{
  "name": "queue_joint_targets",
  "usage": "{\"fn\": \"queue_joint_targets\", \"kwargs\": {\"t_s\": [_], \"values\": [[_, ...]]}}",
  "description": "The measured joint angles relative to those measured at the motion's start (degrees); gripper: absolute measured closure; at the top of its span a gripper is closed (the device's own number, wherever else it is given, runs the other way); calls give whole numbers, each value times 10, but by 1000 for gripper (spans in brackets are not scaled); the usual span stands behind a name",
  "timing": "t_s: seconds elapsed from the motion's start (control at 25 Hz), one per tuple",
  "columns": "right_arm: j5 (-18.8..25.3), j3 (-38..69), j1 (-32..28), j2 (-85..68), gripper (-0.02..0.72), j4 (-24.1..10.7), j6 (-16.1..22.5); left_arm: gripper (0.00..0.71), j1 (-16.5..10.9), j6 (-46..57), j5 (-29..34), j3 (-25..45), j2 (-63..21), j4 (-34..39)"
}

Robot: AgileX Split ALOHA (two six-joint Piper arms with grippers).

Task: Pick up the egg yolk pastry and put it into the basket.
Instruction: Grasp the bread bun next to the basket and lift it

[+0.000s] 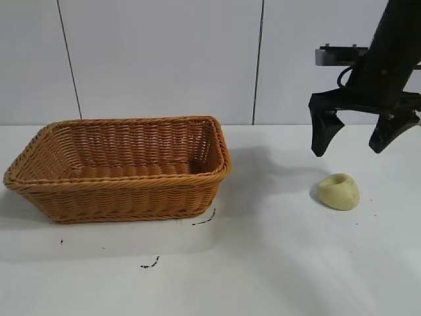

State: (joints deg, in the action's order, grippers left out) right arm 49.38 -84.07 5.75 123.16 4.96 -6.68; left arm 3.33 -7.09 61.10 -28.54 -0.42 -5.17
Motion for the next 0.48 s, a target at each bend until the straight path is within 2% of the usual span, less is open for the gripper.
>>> {"fn": "queue_joint_targets", "kwargs": {"t_s": [0.28,0.36,0.48], "values": [[-11,0,0,24,32,0,0,15,0,0,0,0,0,0],[-11,0,0,24,119,0,0,15,0,0,0,0,0,0],[-11,0,0,24,304,0,0,15,0,0,0,0,0,0]]}}
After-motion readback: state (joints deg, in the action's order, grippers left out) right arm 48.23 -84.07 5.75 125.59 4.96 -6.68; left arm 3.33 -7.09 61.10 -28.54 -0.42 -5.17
